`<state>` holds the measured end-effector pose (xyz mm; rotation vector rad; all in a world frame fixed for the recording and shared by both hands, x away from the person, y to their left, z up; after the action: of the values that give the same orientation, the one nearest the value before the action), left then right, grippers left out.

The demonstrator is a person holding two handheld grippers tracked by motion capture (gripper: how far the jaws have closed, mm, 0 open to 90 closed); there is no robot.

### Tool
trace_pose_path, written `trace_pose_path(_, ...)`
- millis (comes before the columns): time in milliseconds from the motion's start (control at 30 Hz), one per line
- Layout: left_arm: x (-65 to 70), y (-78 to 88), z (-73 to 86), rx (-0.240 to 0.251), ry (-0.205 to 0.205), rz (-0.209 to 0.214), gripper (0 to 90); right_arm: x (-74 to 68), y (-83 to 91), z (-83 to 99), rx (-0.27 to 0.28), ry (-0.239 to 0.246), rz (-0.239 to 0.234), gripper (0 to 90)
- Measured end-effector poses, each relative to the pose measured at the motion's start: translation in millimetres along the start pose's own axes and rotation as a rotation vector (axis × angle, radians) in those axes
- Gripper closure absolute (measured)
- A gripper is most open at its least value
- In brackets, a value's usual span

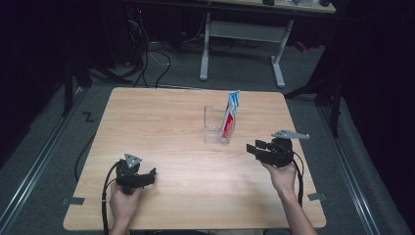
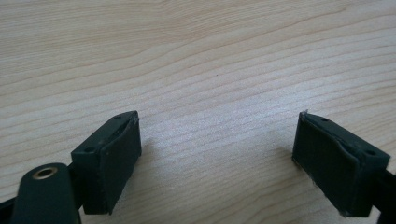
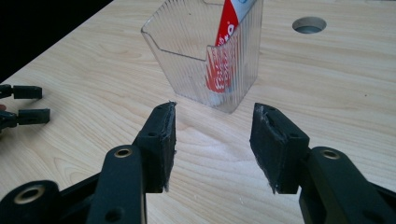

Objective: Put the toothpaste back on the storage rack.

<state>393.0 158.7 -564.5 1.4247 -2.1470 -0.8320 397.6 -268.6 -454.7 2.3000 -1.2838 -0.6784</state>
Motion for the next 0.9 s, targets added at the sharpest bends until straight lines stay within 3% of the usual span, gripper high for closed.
trace_pose_path(900, 0.0, 0.0, 0.0, 0.000, 0.000, 0.000, 15.7, 11.8, -11.4, 24.0, -0.037, -0.054, 0.021, 50.4)
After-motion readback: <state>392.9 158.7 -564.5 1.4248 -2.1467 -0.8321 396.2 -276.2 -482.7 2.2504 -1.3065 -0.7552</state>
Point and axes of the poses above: each handheld gripper's, and its own axes: y roughly backward along the jaws, z roughly out of its underside, x roughly to its right, the point moved 4 cm from there along -y, roughly forward along the jaws, and after that the axes turned 1 degree about z, right-handed, at the moved point
